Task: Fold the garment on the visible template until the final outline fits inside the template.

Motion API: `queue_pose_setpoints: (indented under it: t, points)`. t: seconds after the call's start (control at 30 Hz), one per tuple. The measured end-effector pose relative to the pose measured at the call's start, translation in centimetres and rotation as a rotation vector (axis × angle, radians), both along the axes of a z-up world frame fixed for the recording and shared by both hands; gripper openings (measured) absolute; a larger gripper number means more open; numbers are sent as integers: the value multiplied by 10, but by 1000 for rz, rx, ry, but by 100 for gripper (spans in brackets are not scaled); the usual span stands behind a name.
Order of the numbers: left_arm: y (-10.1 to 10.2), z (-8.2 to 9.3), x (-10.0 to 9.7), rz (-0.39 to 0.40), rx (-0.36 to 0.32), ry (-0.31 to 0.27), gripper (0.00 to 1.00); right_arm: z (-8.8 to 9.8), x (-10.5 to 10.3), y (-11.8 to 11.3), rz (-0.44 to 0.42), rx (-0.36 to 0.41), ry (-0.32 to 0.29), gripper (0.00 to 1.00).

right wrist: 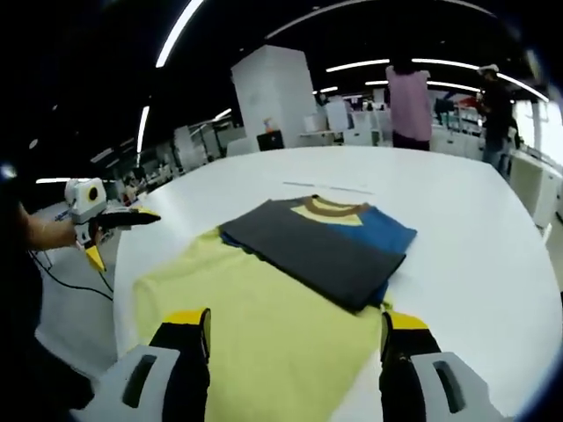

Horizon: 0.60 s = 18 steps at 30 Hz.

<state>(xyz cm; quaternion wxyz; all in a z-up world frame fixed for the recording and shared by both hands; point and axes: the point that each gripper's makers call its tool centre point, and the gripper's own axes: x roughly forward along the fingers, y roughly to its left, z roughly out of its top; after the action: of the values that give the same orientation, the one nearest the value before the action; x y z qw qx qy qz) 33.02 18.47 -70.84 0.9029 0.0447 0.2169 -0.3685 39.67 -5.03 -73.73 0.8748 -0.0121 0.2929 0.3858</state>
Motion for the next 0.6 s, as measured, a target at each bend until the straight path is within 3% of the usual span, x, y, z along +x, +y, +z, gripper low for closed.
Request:
queue_pose_setpoints:
  t: [0.2,0.6]
  points:
    - [3,-5,-8,-47,45,7,97,4,-28,3,79,-29,16,89]
    - [8,-22,-27,-122,118,32,89,-6,-77,-5,194,-158,35,85]
